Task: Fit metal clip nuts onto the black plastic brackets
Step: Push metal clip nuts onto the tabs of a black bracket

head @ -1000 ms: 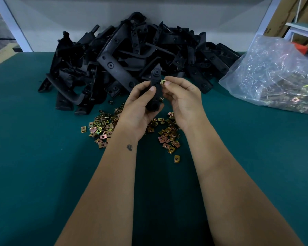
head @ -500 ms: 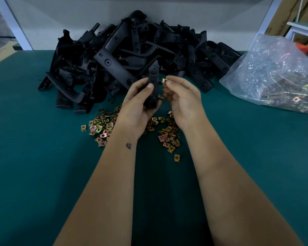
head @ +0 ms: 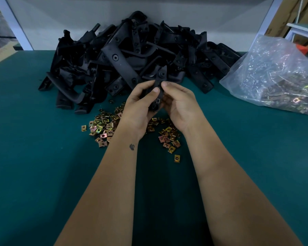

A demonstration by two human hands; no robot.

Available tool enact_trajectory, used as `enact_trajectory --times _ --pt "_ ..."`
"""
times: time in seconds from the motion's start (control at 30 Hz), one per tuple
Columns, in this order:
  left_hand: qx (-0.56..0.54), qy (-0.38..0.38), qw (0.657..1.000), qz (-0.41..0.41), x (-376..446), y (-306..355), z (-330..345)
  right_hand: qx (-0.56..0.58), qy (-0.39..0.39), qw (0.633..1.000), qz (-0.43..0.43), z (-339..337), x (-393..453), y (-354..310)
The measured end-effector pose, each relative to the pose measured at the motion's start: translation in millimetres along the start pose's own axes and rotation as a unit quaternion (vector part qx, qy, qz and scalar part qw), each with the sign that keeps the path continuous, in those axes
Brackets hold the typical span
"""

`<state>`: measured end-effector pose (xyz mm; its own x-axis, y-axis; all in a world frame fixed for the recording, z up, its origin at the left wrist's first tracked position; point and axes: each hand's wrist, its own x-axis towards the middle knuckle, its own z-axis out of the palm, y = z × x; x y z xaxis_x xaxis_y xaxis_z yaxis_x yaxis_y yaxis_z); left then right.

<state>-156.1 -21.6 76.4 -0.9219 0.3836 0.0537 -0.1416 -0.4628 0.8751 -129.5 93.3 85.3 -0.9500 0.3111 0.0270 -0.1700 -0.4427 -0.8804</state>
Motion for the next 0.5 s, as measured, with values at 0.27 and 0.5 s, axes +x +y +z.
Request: enact_trajectory --times 0.27,0.5 --pt "0.035 -0.007 0.999 0.021 -0.8 -1.8 -1.4 -0.031 0.018 0.999 -0.004 -0.1 -0.5 -2.6" --pt "0.052 0.0 0.998 0.031 0.2 -4.4 -0.1 -0.069 0.019 0.997 -0.006 4.1 -2.3 -1.3"
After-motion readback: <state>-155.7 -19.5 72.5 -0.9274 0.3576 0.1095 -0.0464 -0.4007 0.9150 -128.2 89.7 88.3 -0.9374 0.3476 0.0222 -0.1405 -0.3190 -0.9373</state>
